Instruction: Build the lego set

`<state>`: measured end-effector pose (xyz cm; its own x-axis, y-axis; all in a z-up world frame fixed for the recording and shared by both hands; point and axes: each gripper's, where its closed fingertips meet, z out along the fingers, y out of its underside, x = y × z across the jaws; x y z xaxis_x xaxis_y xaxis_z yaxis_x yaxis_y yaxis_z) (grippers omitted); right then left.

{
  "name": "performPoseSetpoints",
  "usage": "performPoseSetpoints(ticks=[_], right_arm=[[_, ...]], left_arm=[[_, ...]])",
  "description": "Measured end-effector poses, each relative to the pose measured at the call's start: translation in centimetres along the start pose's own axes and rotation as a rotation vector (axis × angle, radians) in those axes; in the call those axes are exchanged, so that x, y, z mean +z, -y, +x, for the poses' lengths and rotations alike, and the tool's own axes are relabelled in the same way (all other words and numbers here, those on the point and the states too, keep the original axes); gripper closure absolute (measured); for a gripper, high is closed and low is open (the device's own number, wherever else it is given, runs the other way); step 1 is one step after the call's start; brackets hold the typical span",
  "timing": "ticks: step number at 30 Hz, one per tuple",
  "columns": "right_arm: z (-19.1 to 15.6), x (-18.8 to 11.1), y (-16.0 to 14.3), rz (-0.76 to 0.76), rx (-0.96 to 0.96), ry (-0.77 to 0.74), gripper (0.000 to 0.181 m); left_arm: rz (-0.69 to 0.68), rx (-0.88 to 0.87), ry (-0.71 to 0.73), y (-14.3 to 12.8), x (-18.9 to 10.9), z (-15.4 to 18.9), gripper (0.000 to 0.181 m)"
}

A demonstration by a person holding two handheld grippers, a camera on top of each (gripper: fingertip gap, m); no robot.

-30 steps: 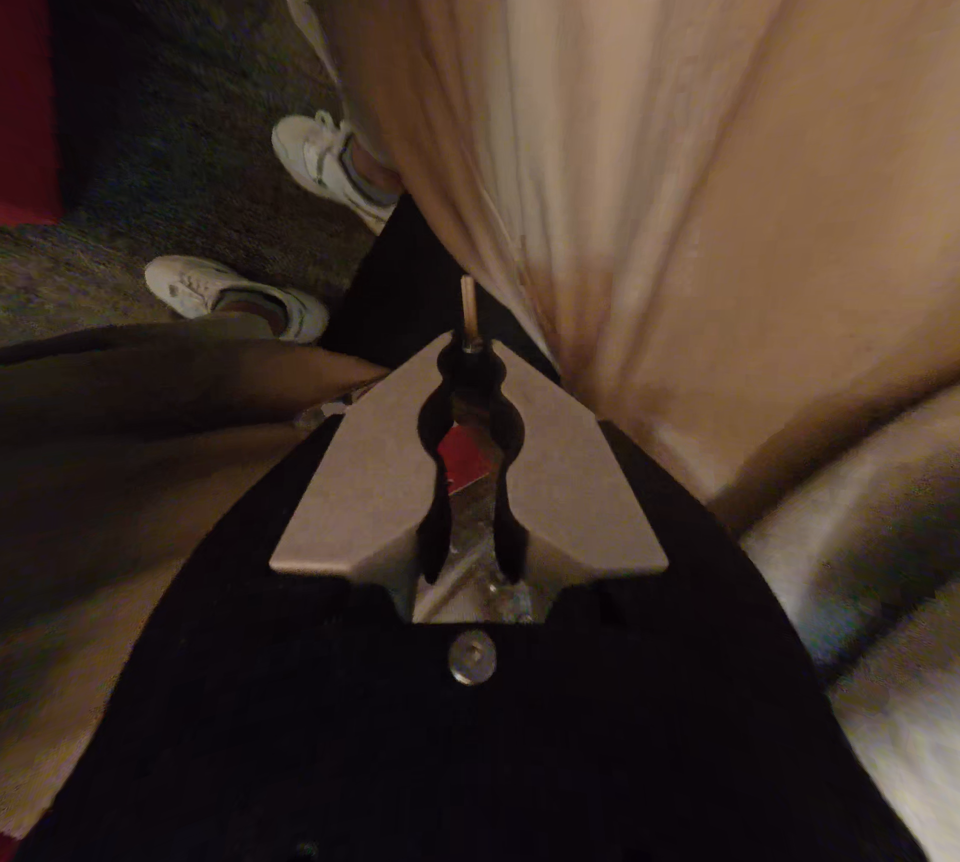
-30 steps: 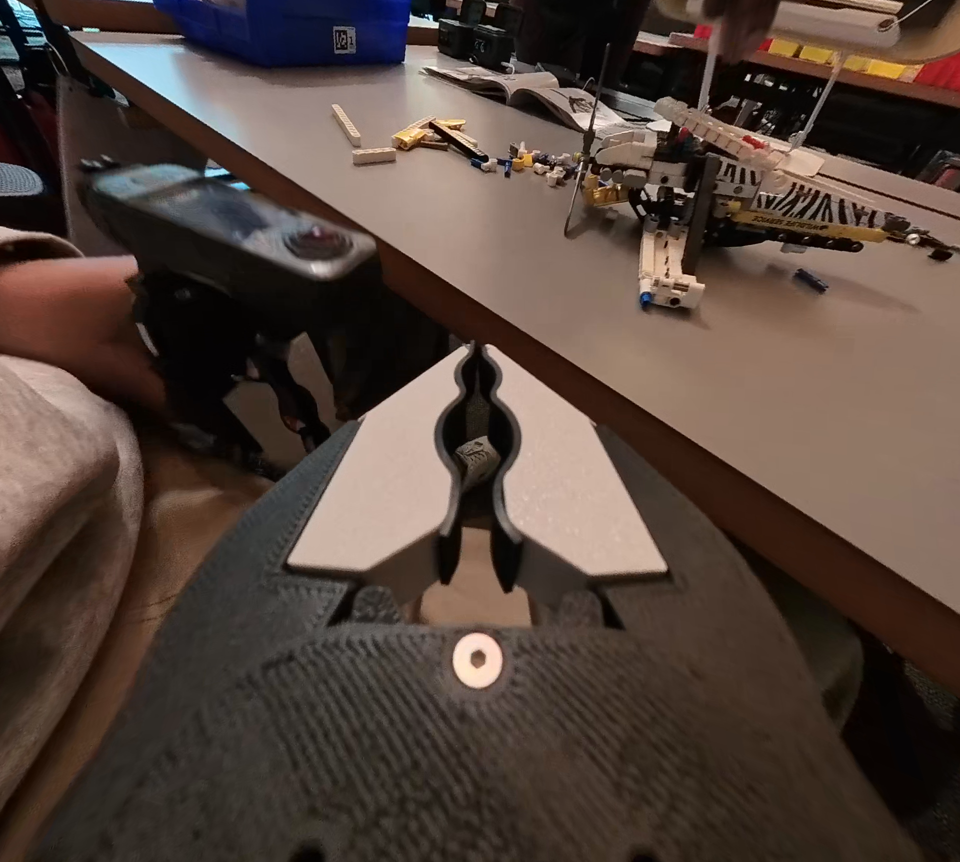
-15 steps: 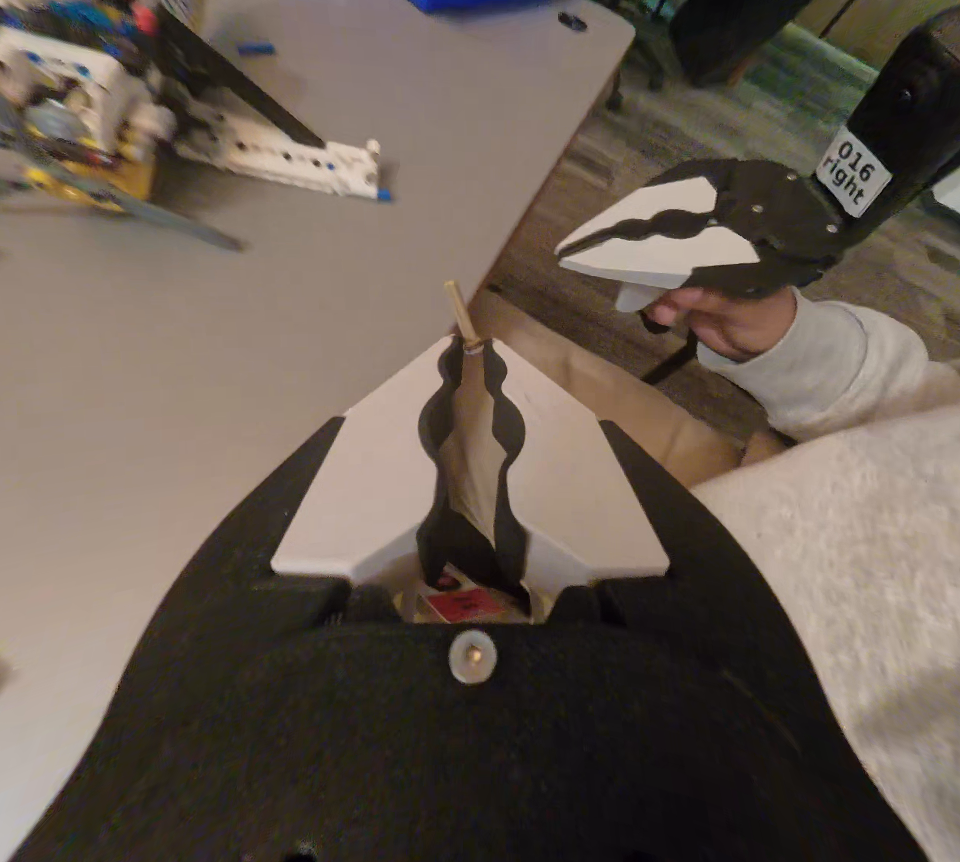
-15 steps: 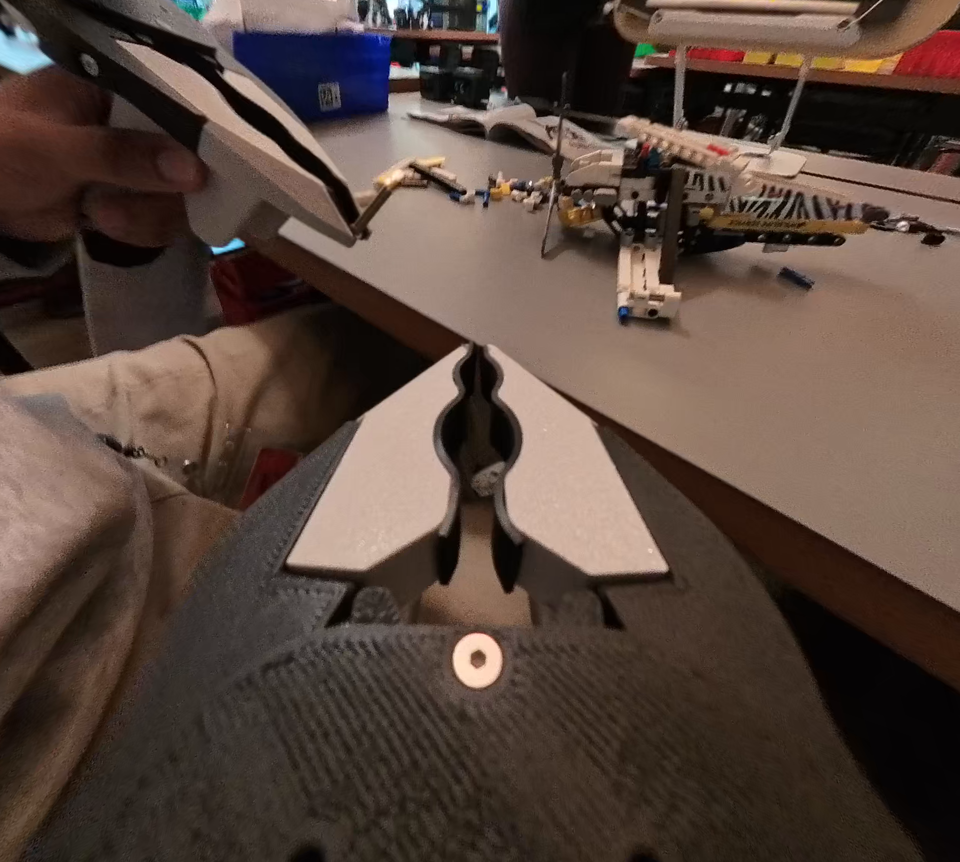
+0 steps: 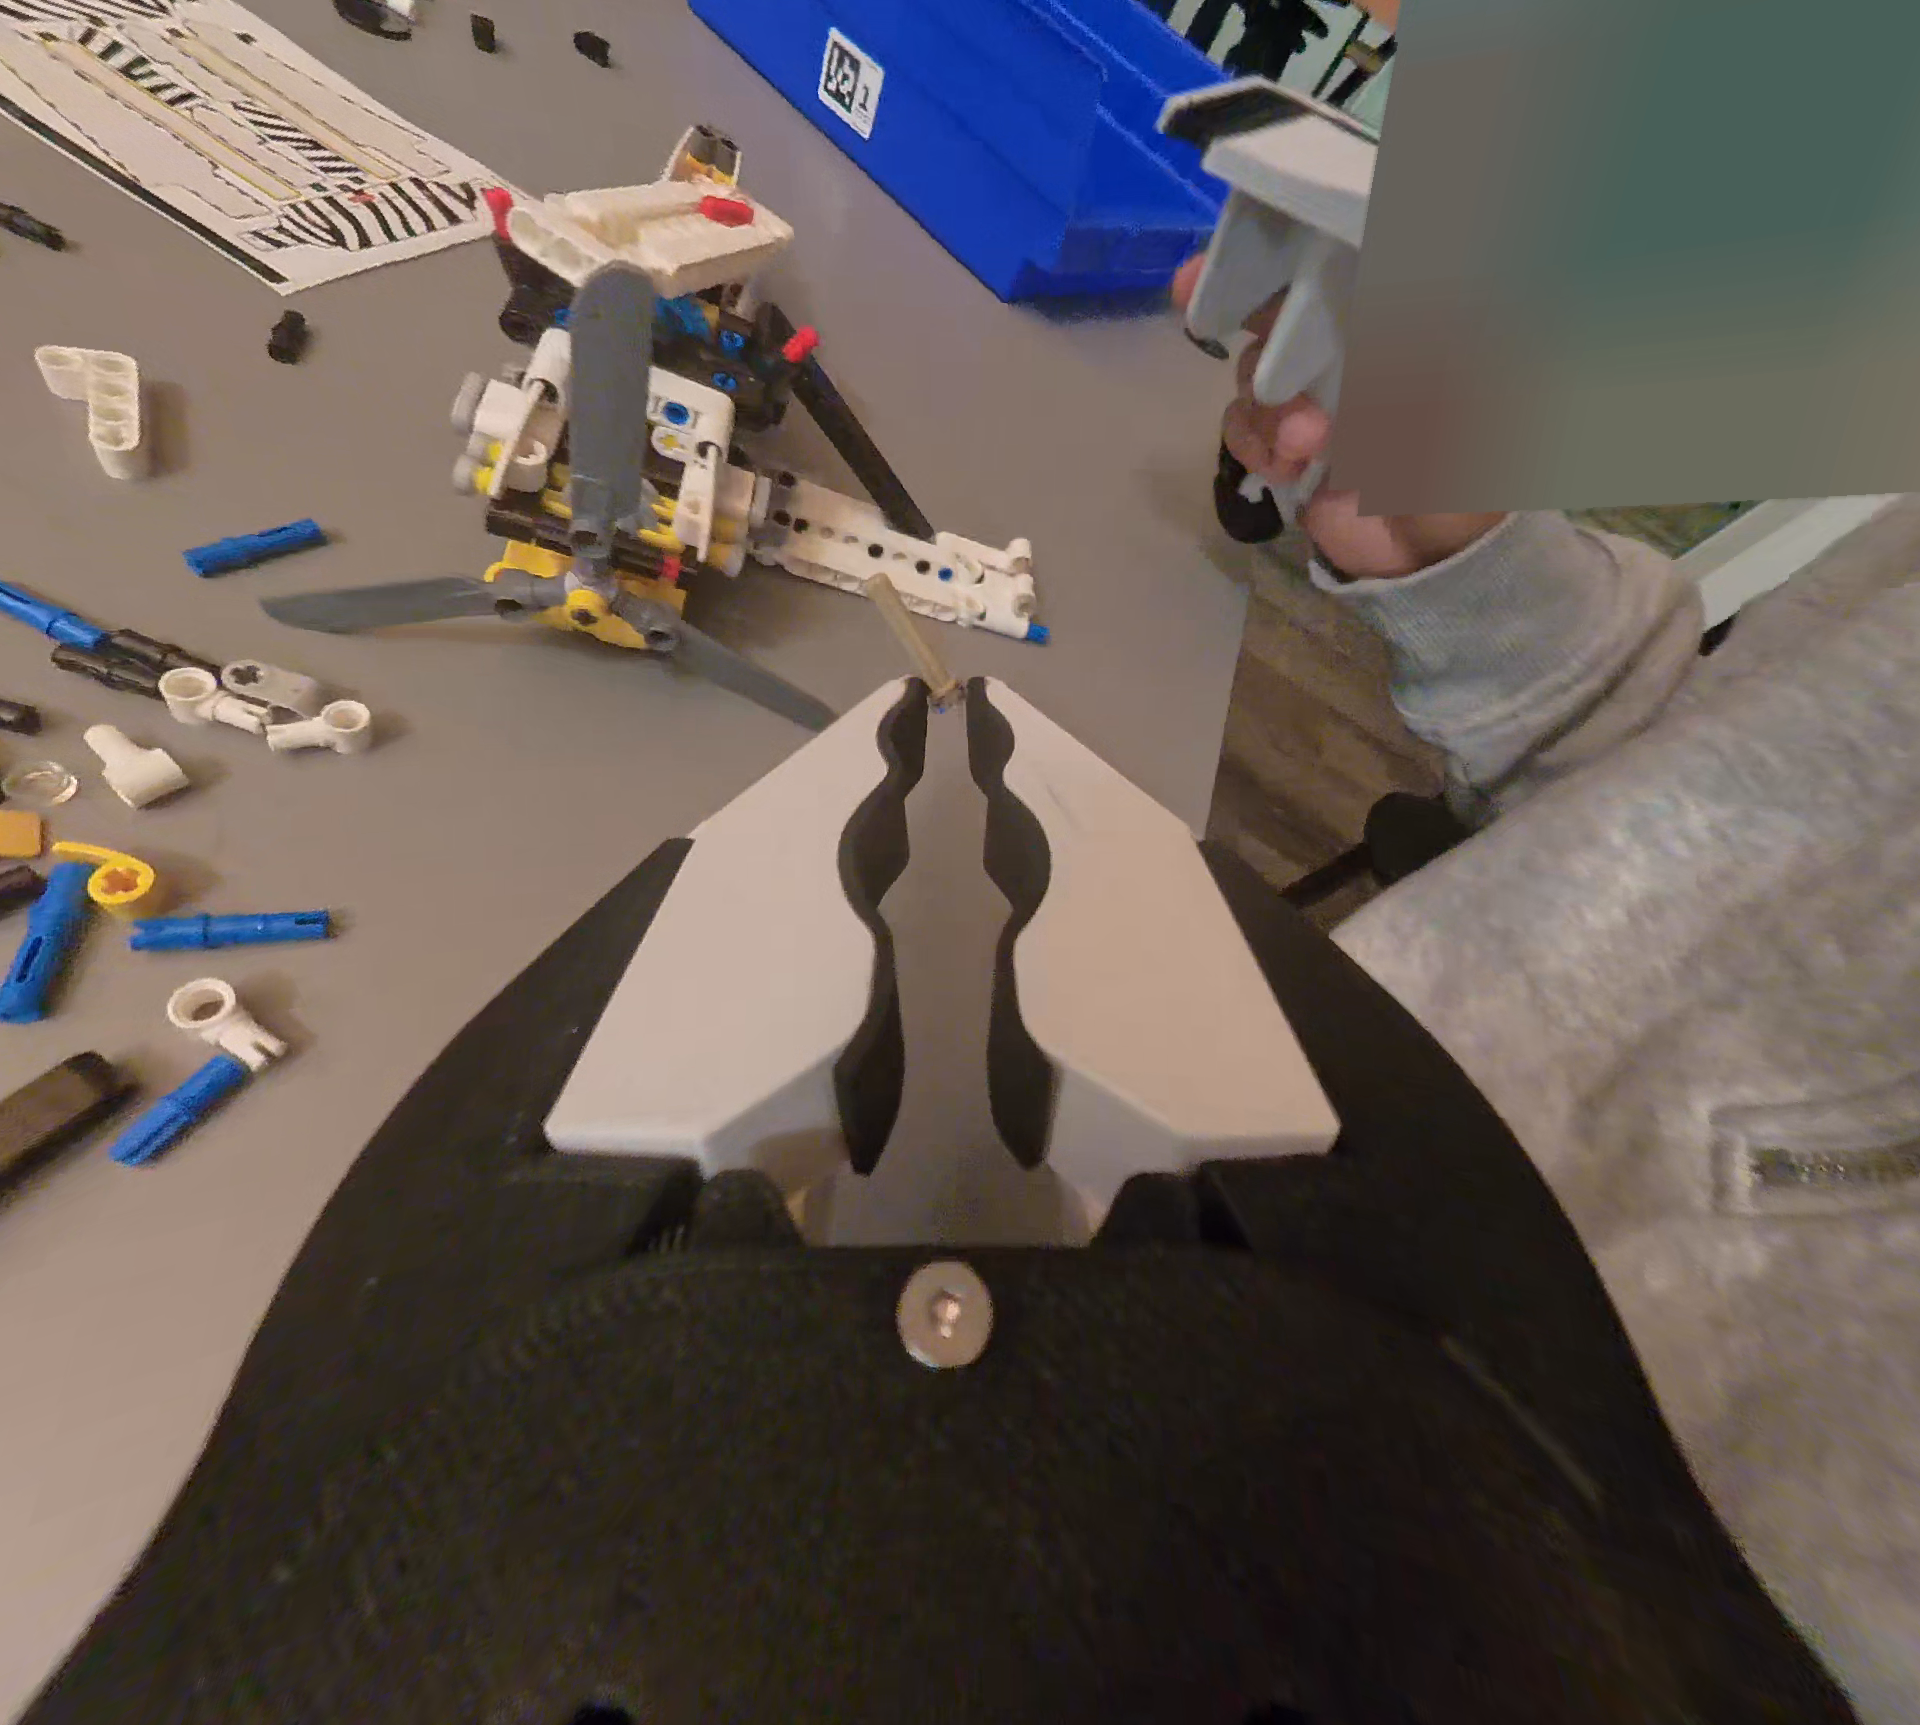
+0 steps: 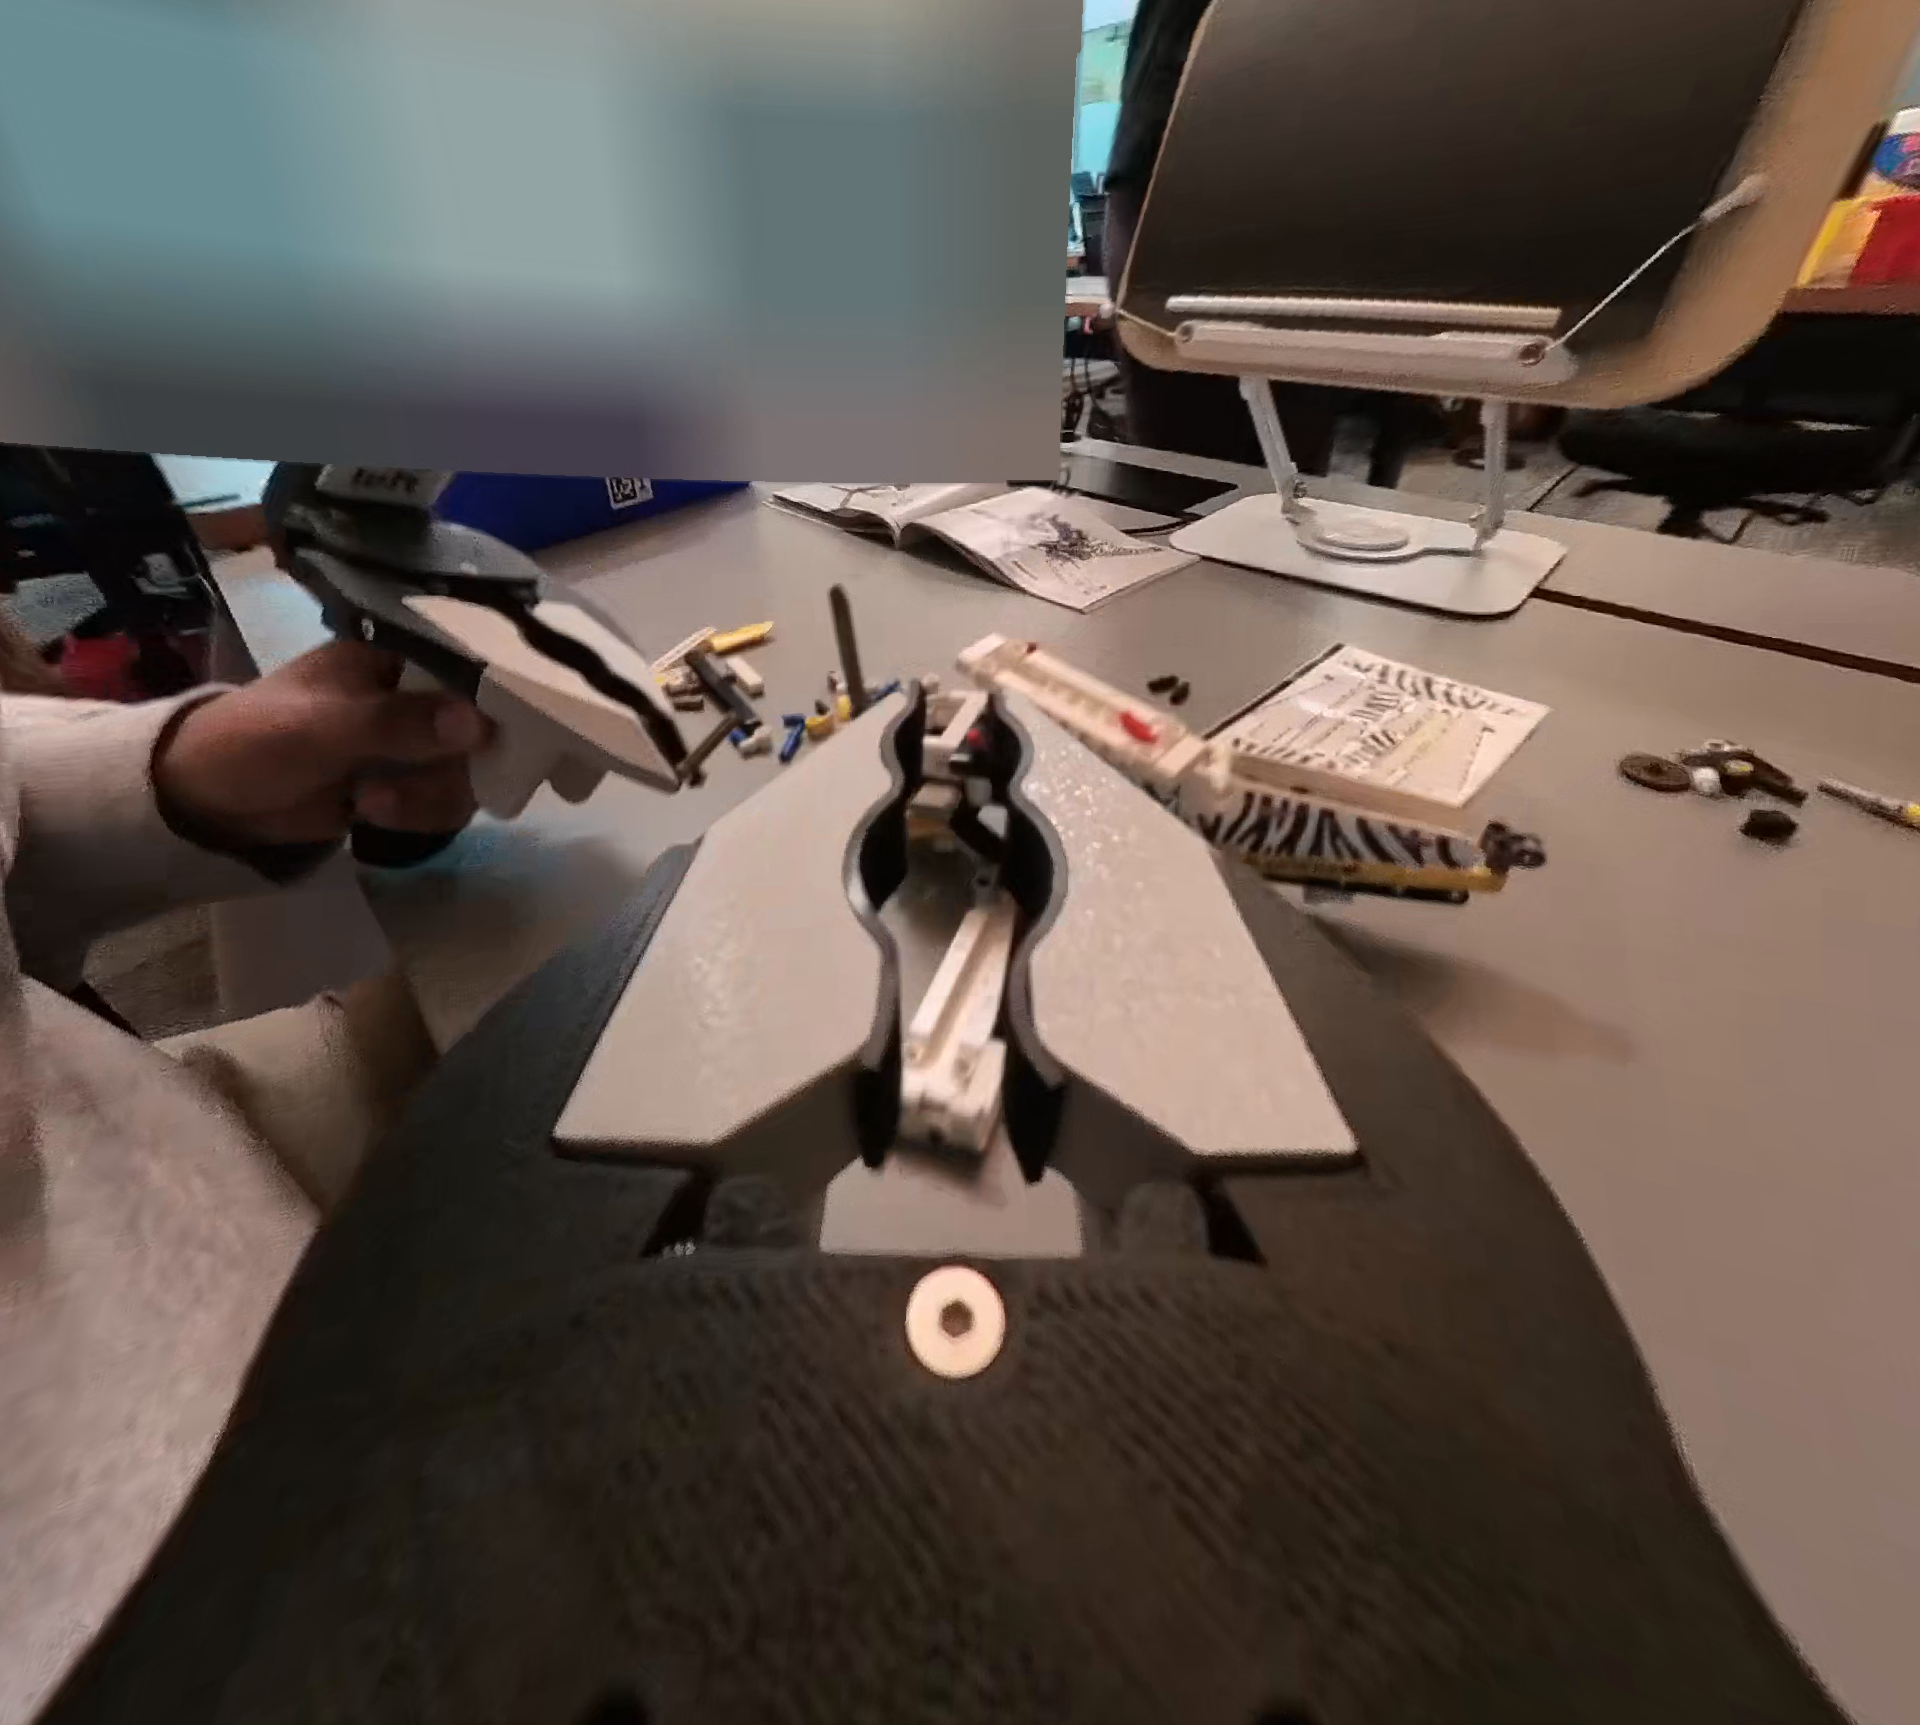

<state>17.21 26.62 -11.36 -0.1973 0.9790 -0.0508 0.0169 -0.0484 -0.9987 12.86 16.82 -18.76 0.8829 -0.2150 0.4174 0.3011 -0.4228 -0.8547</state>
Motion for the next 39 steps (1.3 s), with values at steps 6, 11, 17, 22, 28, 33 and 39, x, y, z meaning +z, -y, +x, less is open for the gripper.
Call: performPoseSetpoints(ticks=[6,11,17,22,28,33,39], right_arm=[[2.0,1.9,0.5,0.000,0.005,-0.032,0.168],[1.5,3.2,0.4,-0.019,-0.006,-0.031,0.161],[2.3,5.7,-1.5,-0.175,-0.149,-0.002,0.145],[3.1,7.0,-3.7,-0.382,-0.328,0.174,0.142],[3.6,7.9,-3.7,-0.506,-0.399,0.395,0.145],[3.3,8.7,-4.9,-0.570,-0.412,0.524,0.146],[3.2,9.1,-6.0,-0.625,-0.415,0.586,0.146]], left_arm=[[0.054,-0.034,-0.067,0.7,-0.1,0.2,0.176],[0.047,-0.034,-0.087,0.6,-0.1,0.4,0.177],[0.048,-0.017,-0.098,0.6,-0.2,0.8,0.177],[0.069,-0.037,-0.104,0.8,-0.5,0.7,0.177],[0.045,-0.088,-0.130,0.5,-0.2,0.4,0.177],[0.052,-0.137,-0.148,0.7,-0.1,0.0,0.177],[0.060,-0.163,-0.171,0.8,-0.2,0.0,0.177]])
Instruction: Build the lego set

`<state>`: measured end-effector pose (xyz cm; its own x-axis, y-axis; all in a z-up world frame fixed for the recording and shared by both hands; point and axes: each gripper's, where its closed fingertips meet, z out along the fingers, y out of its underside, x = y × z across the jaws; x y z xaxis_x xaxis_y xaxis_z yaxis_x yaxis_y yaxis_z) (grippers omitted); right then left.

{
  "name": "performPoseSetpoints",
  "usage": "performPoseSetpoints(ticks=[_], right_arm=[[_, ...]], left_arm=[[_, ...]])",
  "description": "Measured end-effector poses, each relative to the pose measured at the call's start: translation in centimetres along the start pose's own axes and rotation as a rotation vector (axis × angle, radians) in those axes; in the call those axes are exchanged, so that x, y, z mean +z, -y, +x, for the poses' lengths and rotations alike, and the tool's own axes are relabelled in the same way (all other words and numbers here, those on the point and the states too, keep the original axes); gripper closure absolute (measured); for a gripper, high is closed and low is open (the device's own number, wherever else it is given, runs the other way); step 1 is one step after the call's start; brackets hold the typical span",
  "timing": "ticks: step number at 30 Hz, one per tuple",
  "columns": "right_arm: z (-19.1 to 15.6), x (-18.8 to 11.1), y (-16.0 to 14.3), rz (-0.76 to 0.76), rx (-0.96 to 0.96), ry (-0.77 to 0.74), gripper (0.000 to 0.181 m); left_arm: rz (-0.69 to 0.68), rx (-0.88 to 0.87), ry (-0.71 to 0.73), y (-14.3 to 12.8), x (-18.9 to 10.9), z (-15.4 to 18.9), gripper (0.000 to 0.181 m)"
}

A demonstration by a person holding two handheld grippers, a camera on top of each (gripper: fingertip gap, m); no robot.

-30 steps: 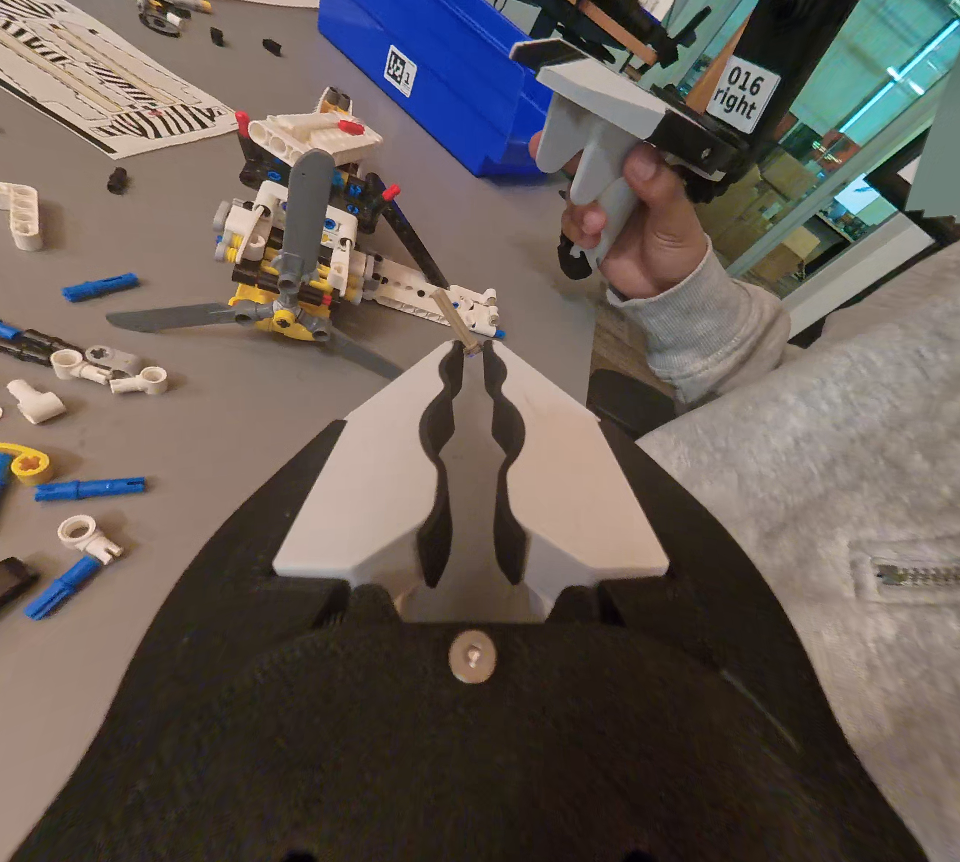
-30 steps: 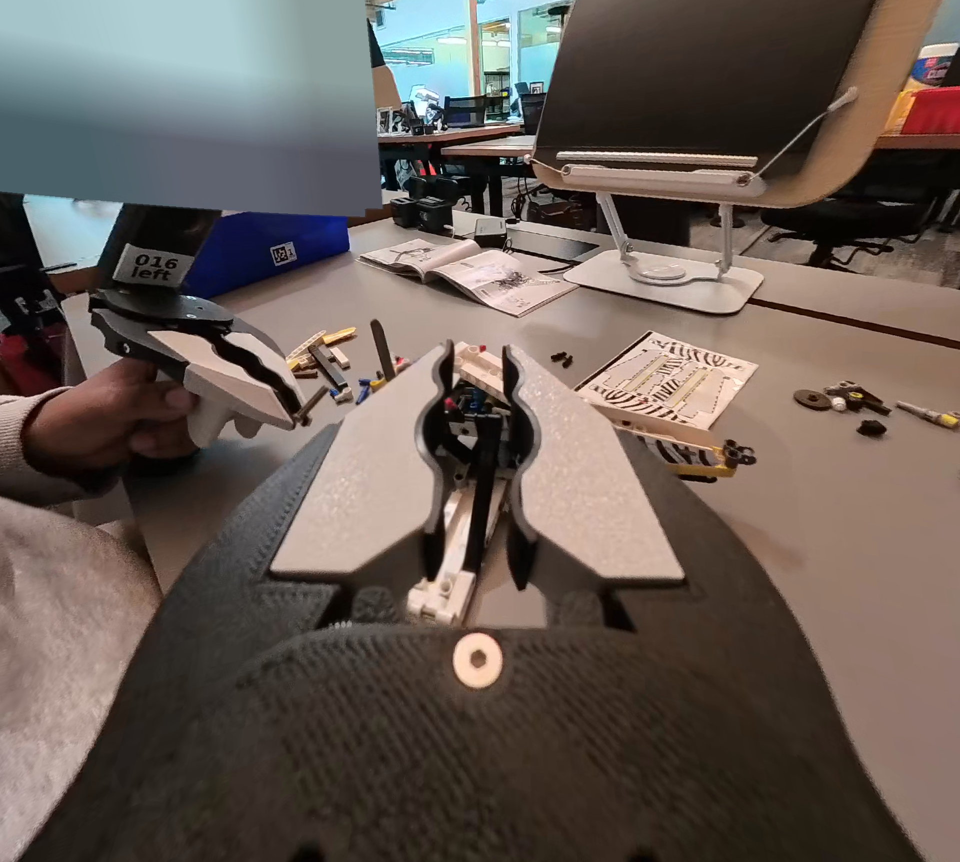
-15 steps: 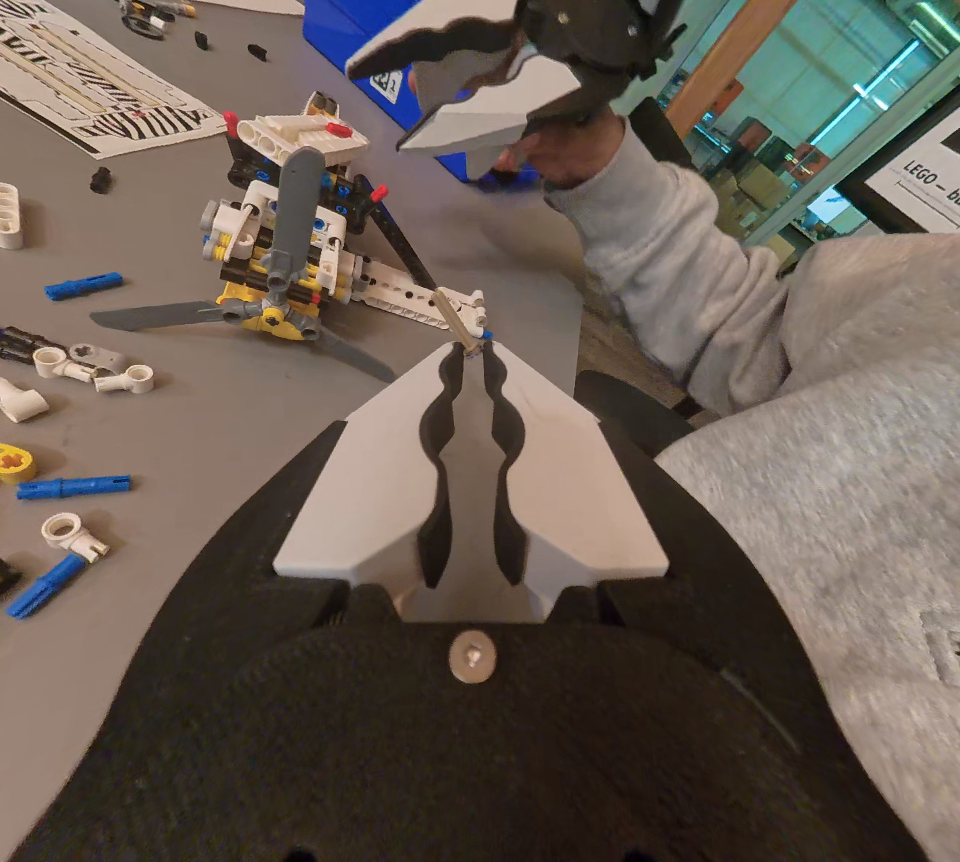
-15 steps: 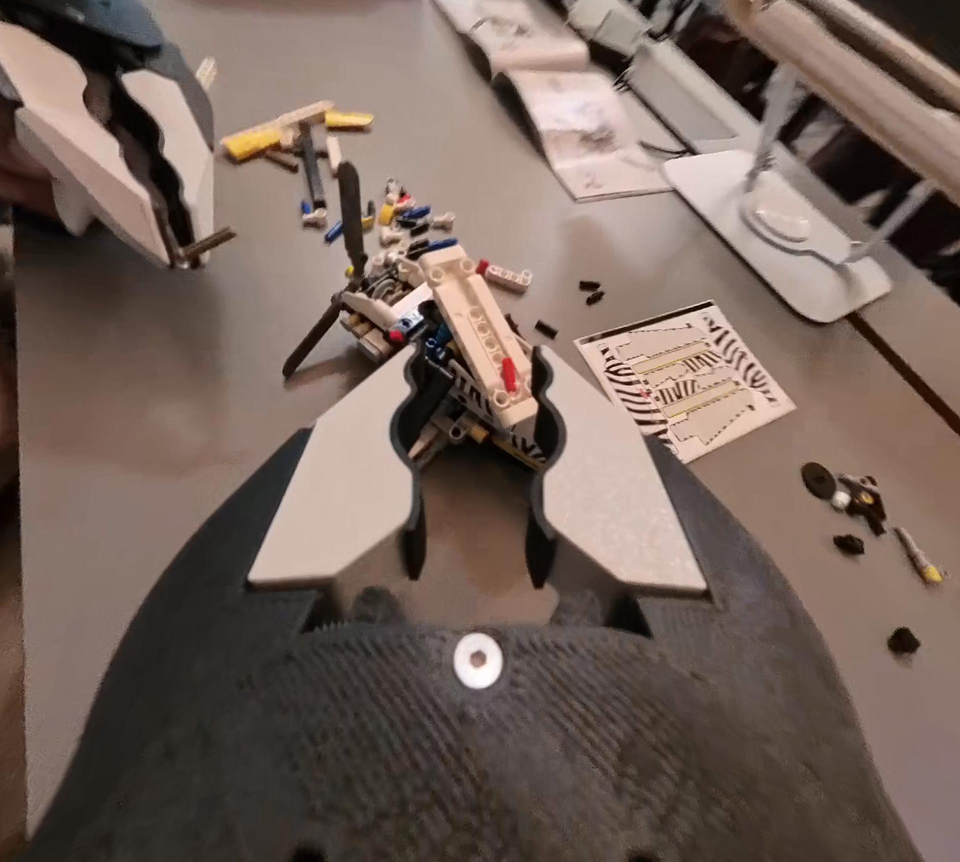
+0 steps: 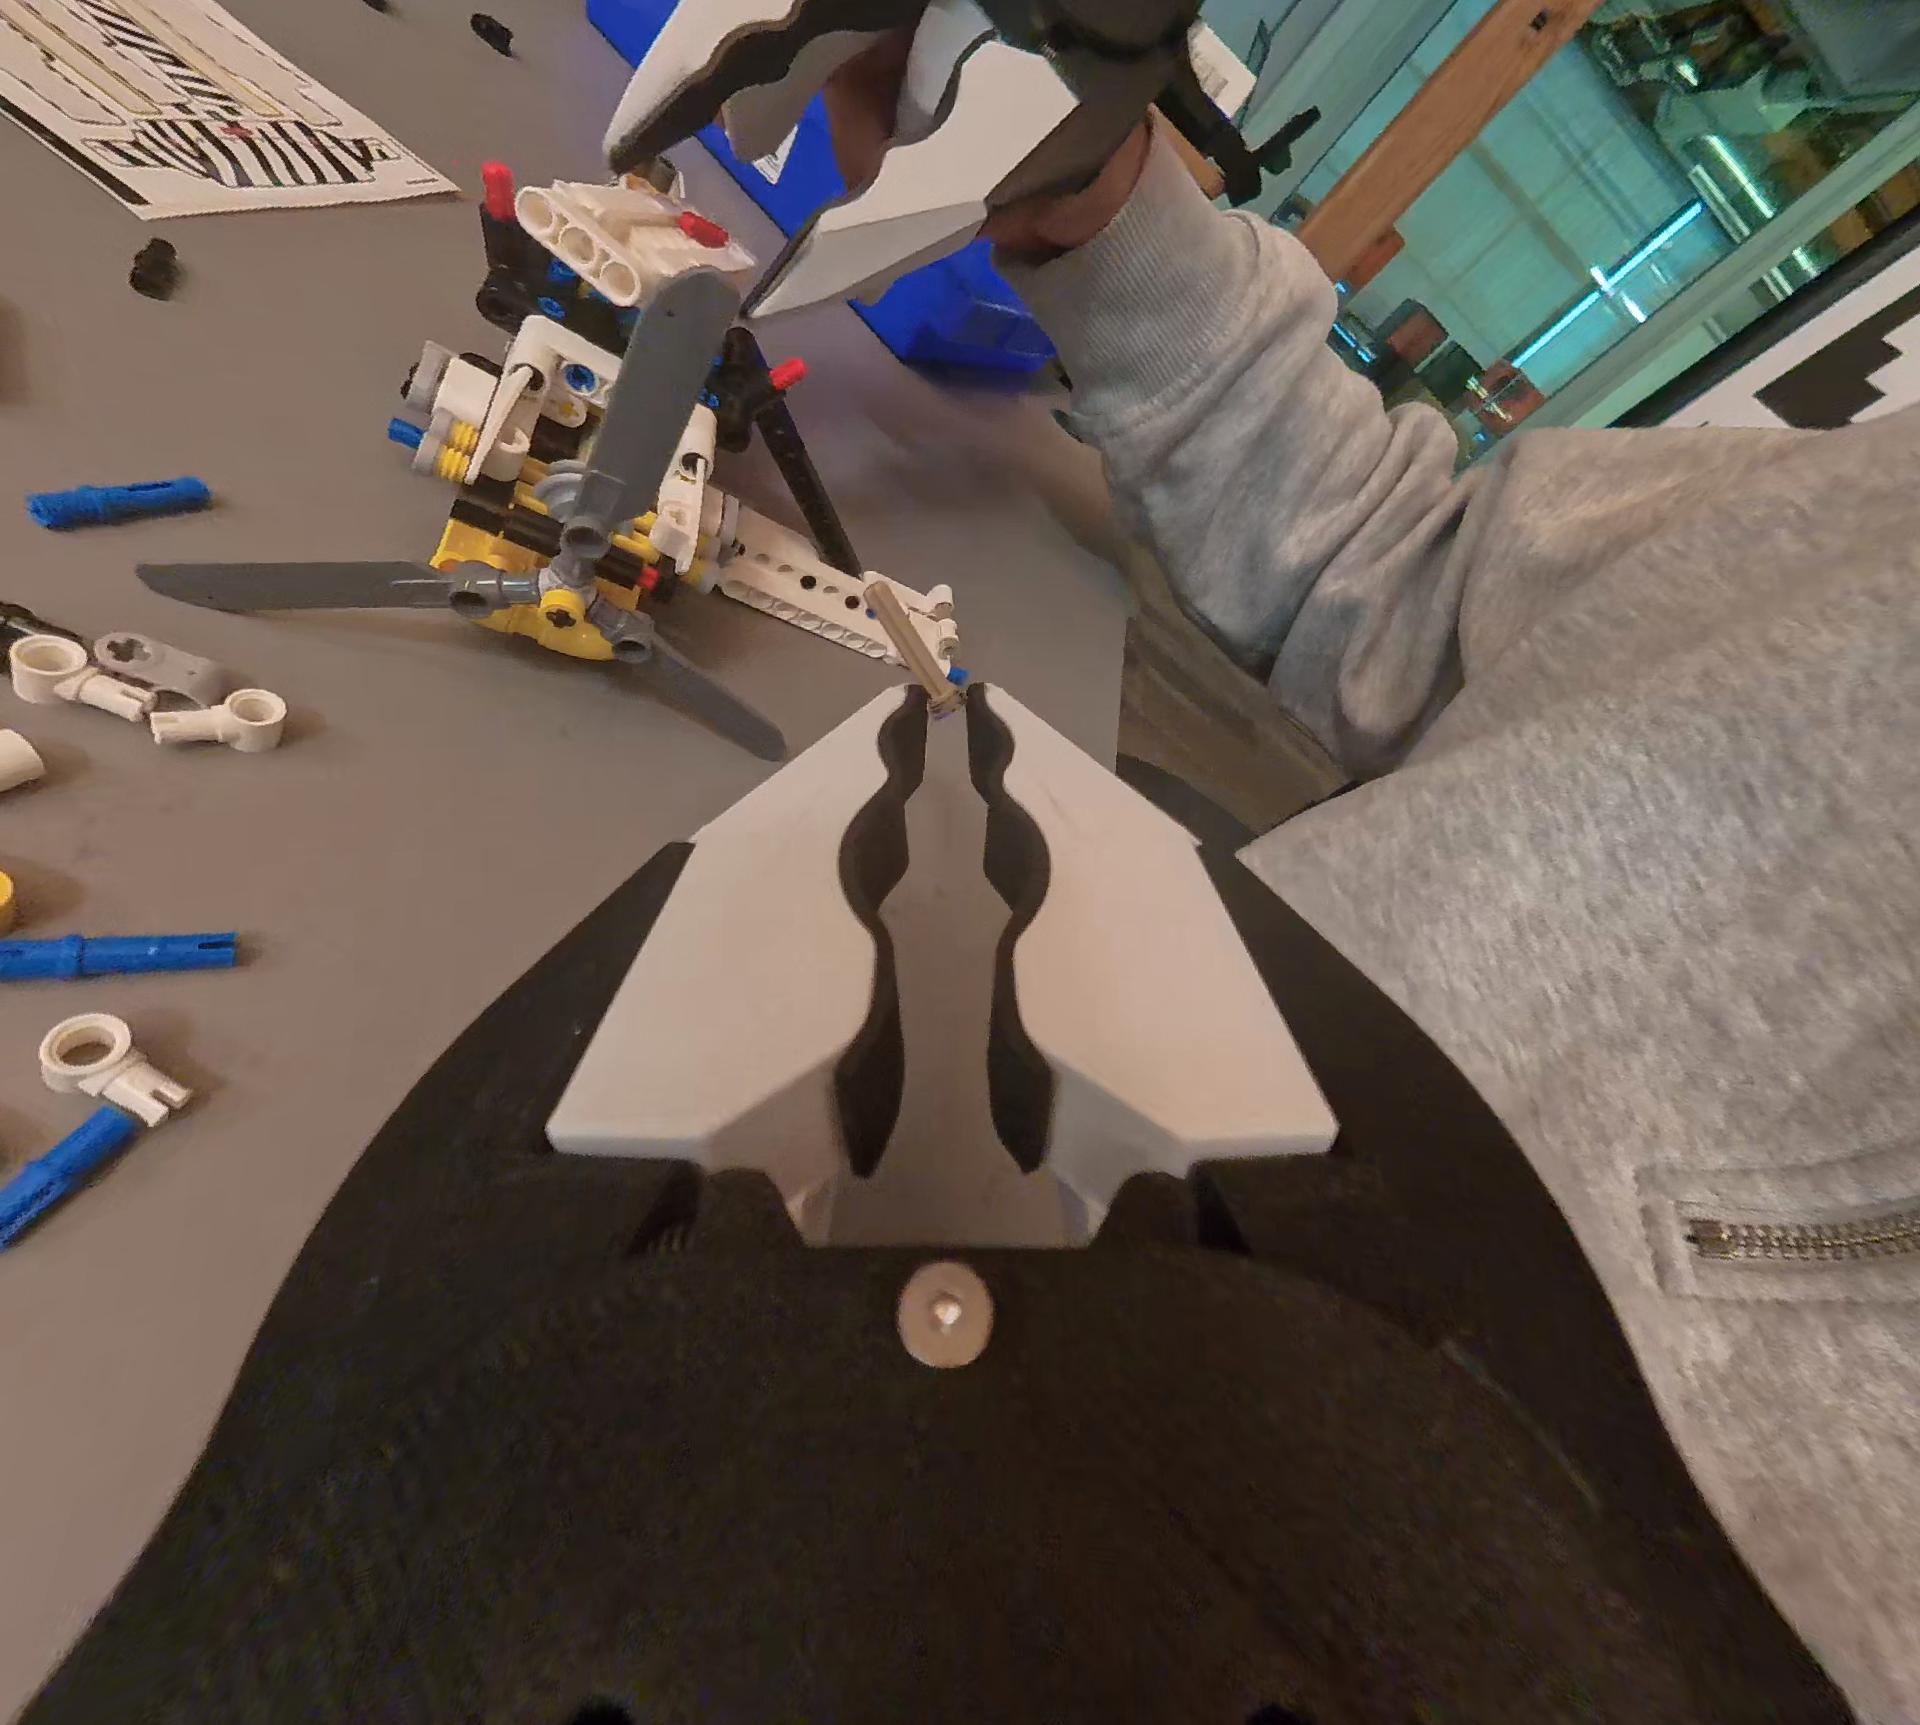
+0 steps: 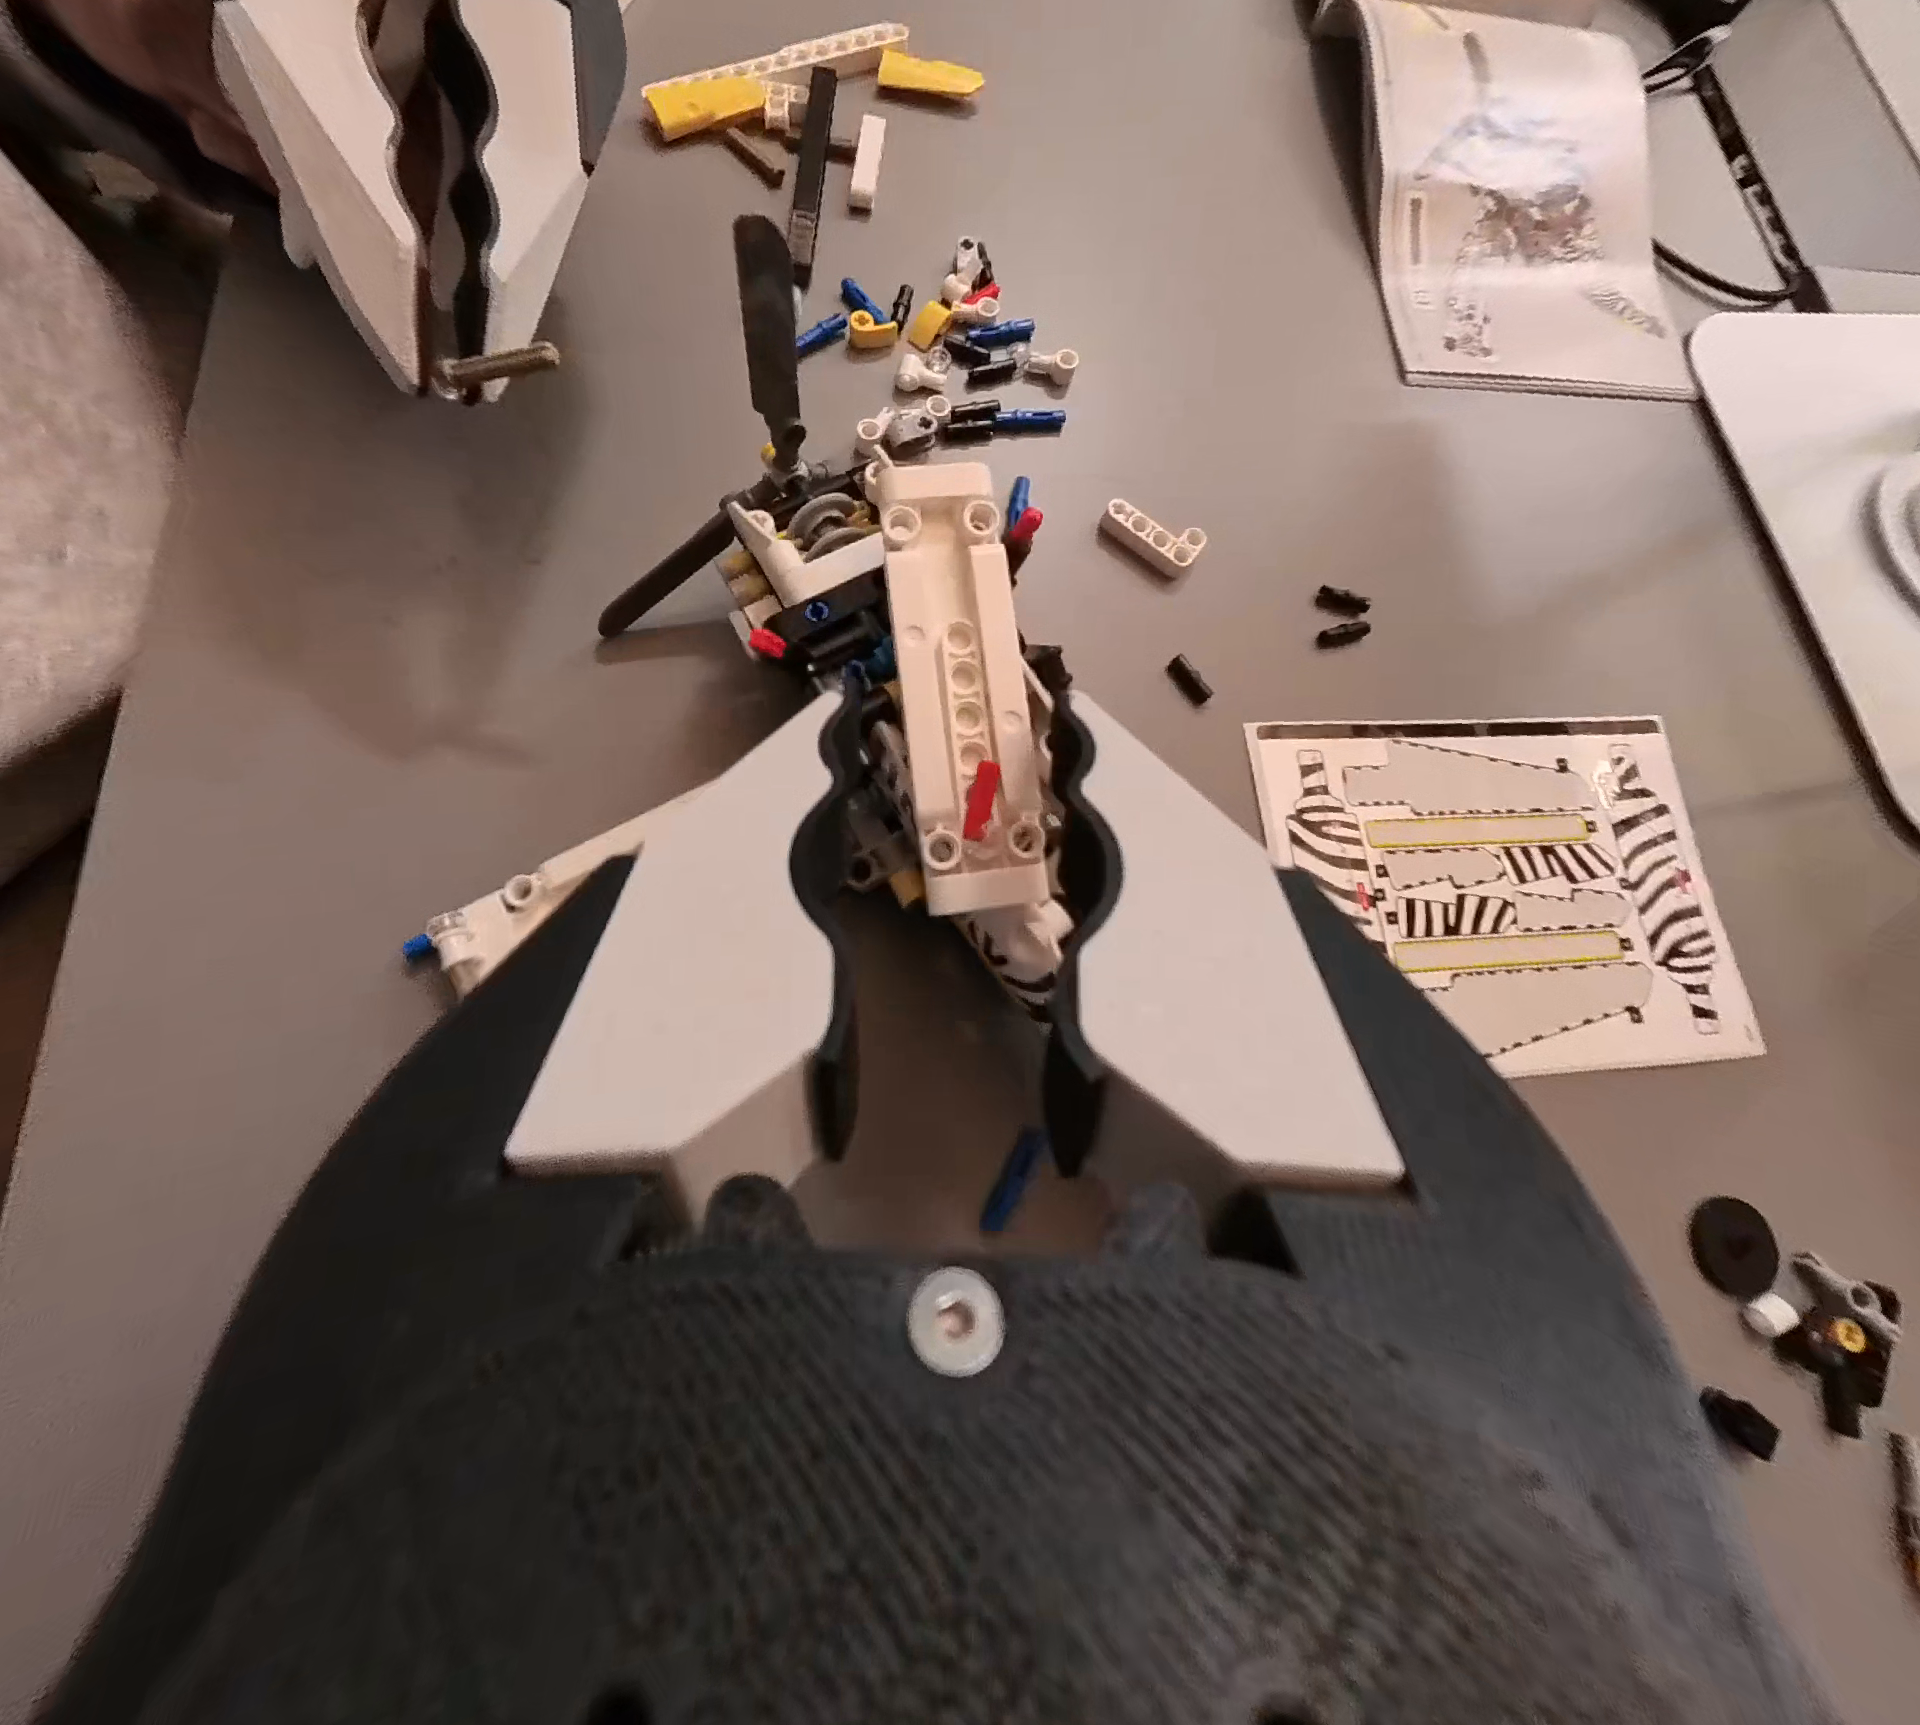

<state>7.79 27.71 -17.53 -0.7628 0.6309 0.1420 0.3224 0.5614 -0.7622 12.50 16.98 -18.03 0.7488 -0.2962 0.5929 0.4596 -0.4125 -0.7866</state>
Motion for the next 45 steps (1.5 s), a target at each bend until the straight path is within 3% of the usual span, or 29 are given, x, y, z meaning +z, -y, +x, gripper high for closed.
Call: performPoseSetpoints(ticks=[7,16,24,30,38,45], right_arm=[[0.1,0.5,-0.5,-0.015,0.013,0.057,0.156],[0.0,0.0,0.4,-0.054,0.004,0.088,0.157],[0.9,0.2,5.1,-0.012,-0.033,0.104,0.157],[3.7,6.3,7.8,-0.135,-0.147,0.113,0.157],[3.8,17.3,9.6,-0.233,-0.190,0.308,0.157],[3.5,21.5,9.4,-0.273,-0.162,0.378,0.157]], left_arm=[[0.017,-0.028,-0.029,0.2,-0.2,0.0,0.177],[0.019,-0.032,-0.046,0.2,-0.2,0.2,0.177],[0.020,-0.024,-0.055,0.3,-0.2,0.4,0.177],[0.027,0.001,-0.060,0.3,-0.3,0.7,0.177],[0.058,0.036,-0.071,0.6,-0.7,1.3,0.177],[0.120,0.024,-0.103,1.1,-1.6,1.8,0.178]])
